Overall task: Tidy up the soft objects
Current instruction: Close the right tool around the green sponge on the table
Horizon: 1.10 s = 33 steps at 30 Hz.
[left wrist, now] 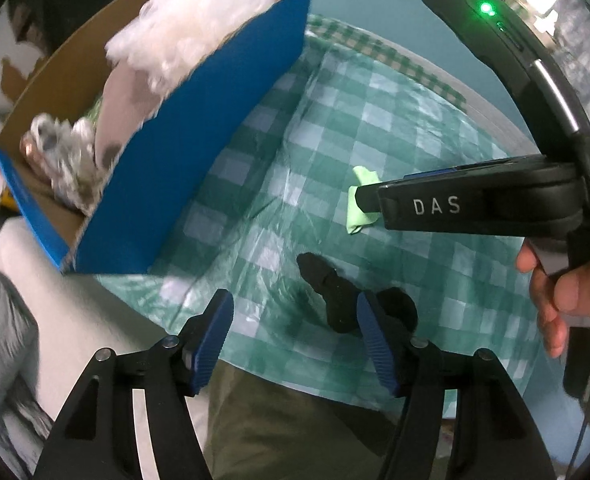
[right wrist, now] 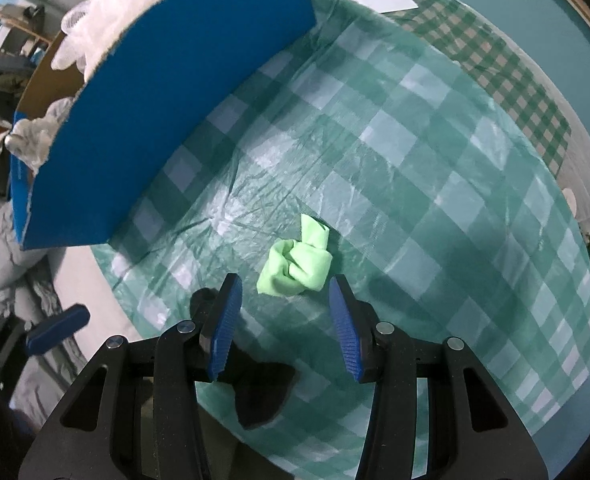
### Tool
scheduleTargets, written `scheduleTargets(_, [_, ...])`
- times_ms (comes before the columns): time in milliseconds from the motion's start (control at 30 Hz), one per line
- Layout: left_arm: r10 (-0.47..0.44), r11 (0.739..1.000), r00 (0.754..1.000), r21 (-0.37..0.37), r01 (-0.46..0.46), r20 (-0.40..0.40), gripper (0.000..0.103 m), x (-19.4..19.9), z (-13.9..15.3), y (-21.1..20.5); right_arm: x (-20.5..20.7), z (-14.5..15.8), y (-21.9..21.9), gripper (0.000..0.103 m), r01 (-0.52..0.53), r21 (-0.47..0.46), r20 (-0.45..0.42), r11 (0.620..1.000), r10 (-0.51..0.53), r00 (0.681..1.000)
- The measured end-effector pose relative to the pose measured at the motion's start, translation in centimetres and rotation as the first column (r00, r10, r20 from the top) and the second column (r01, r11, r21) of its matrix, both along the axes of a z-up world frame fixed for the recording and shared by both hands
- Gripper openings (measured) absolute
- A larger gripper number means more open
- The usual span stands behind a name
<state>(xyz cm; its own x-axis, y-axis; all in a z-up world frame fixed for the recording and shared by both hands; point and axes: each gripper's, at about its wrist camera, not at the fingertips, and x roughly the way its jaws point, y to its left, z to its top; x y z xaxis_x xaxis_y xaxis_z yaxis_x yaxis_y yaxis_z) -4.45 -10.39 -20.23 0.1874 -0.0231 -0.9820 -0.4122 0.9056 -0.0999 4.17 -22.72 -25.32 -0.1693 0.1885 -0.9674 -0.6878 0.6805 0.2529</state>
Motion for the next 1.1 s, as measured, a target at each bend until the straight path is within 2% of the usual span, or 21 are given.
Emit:
scheduleTargets(100, [0.07, 0.997, 0.997, -0.029, -0.071, -0.01, 0.066, -0.3, -0.7, 0.2, 0.1, -0.6, 0.5, 0.045, -0.018, -0.001, 0.002, 1.0, 0.018, 1.0])
scheduleTargets(267, [0.144, 0.989, 0.989, -0.034, -0.144, -0.019, 0.066, -0.7, -1.6, 0.5, 0.2, -1.9, 0.9, 0.045, -0.027, -0.011, -0.001, 1.0, 0.027, 1.0])
scheduleTargets(500, [0.24, 0.966, 0.97, -0.086, -0.243, -0.039, 0.066, -1.3, -2.7, 1.1, -0.3, -2.7, 1.2, 0.045, -0.06, -0.041, 0.042, 0.997, 0.062, 0.997])
scheduleTargets(633, [0.236, 0.968, 0.971, -0.079, -0.239, -0.037, 0.066, -1.4, -2.6, 0.6, -1.2, -3.1, 1.3, 0.041, -0.085, -0.057, 0.052, 0.995, 0.088, 0.995])
scheduleTargets(800, [0.233, 0.968, 0.971, -0.085, -0.236, -0.046, 0.066, -1.3, -2.6, 0.3, -1.0, -3.1, 1.1, 0.039, -0.066, -0.046, 0.063, 0.997, 0.069, 0.996])
scheduleTargets(933, [0.225, 0.971, 0.973, -0.072, -0.229, -0.059, 0.066, -1.1, -2.9, 0.2, -1.2, -3.0, 1.0, 0.028, -0.081, -0.037, 0.083, 0.996, 0.084, 0.993])
scheduleTargets(1100, [0.238, 0.966, 0.969, -0.085, -0.243, -0.06, 0.066, -0.7, -3.1, 0.3, -0.8, -2.3, -0.3, 0.024, -0.065, -0.017, 0.091, 0.998, 0.067, 0.994])
